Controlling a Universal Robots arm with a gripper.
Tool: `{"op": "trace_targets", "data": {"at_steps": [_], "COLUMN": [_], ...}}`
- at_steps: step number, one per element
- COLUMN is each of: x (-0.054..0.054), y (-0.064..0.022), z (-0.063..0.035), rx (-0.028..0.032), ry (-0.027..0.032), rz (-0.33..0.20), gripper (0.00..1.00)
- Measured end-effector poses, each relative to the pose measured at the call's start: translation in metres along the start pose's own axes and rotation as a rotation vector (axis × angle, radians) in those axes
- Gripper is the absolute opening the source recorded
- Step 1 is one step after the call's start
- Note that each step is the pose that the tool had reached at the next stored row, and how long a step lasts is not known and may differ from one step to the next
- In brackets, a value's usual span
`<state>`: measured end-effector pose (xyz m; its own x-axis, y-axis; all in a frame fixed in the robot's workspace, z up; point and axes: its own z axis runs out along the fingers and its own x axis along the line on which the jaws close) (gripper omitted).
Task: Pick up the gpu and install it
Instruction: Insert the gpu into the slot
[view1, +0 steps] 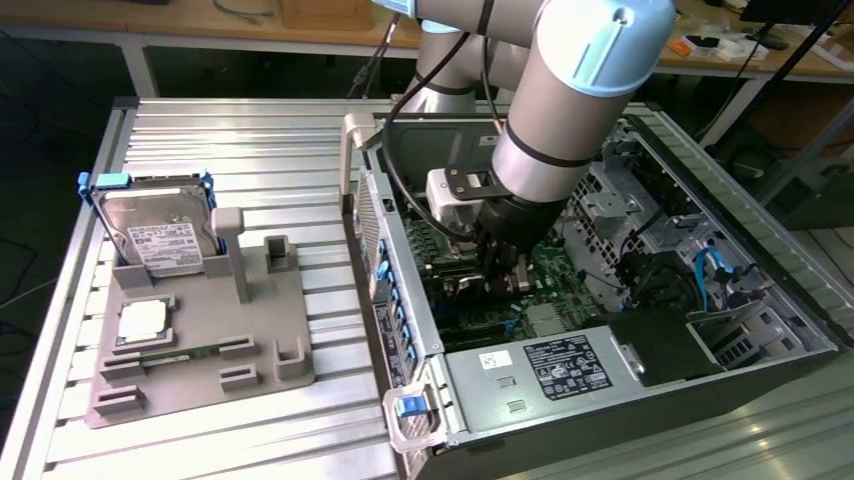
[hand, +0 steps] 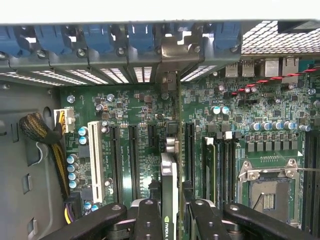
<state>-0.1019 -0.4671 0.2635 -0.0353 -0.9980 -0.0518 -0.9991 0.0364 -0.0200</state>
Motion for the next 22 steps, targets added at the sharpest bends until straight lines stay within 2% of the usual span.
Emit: {"op": "trace_targets", "data": {"at_steps": [8,22], "x": [0.0,0.0002], "y": [0.0013,0.0016], "z": [0.0,0.0026], "rx": [-0.0005,-0.0006], "ry": [-0.004,-0.0034], "rz": [0.0,0.0], "gripper": [0.27,0.27]}}
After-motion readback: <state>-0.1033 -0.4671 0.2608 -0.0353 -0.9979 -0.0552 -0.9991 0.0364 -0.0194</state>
